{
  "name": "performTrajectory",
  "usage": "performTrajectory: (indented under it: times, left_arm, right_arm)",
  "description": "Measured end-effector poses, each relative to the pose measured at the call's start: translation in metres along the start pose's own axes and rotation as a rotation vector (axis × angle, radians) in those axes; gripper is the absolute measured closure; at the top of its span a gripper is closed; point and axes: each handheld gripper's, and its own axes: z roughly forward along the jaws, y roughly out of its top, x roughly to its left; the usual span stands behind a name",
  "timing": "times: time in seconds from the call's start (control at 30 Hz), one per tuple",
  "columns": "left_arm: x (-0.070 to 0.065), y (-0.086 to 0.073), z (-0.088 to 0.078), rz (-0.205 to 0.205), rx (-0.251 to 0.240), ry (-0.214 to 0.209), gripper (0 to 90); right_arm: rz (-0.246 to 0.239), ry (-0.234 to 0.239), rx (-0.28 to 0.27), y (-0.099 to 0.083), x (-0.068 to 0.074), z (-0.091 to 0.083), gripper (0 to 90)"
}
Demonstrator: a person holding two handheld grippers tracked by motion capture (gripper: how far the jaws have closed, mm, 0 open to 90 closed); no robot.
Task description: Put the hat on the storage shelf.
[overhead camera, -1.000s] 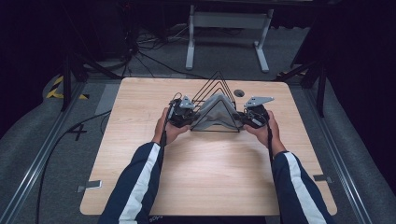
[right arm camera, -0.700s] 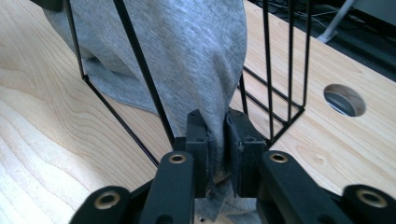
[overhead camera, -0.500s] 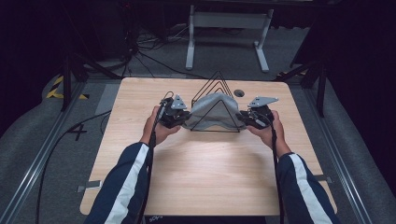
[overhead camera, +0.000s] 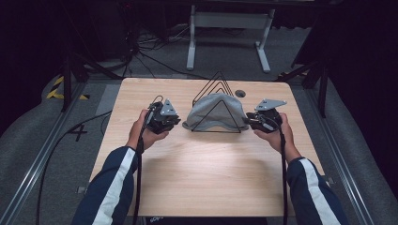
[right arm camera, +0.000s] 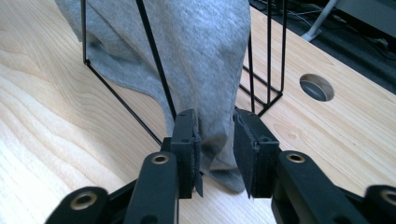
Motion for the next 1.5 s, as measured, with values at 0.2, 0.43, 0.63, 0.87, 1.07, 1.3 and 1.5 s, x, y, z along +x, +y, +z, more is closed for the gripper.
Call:
performTrajectory:
  times: [0.2,0.43,0.63,0.87,1.07,1.3,1.5]
  left_arm:
    - [-0.005,-0.012,-0.01,0.018,0.024,0.001,79.0]
    - [-0.009,-0.033,-0.02,0.022,0.037,-0.003,76.0]
    - [-0.01,-0.053,-0.028,0.012,0.054,0.008,72.8]
    - [-0.013,-0.077,-0.04,0.008,0.074,0.013,67.7]
    - [-0.019,-0.098,-0.053,0.018,0.11,0.026,62.2]
    - [-0.025,-0.119,-0.062,-0.023,0.122,0.054,49.5]
    - [-0.033,-0.138,-0.07,-0.034,0.12,0.049,42.8]
  right_arm:
    - [-0.027,-0.007,0.013,-0.006,0.003,-0.01,67.4]
    - [-0.053,0.0,0.027,-0.012,0.008,-0.018,64.3]
    - [-0.072,0.003,0.048,-0.022,0.012,-0.026,61.3]
    - [-0.077,0.001,0.052,-0.036,0.017,-0.039,57.8]
    - [-0.106,-0.008,0.065,-0.049,0.024,-0.049,55.3]
    - [-0.111,-0.011,0.081,-0.076,0.029,-0.06,51.4]
    - [-0.099,-0.026,0.093,-0.097,0.03,-0.069,48.3]
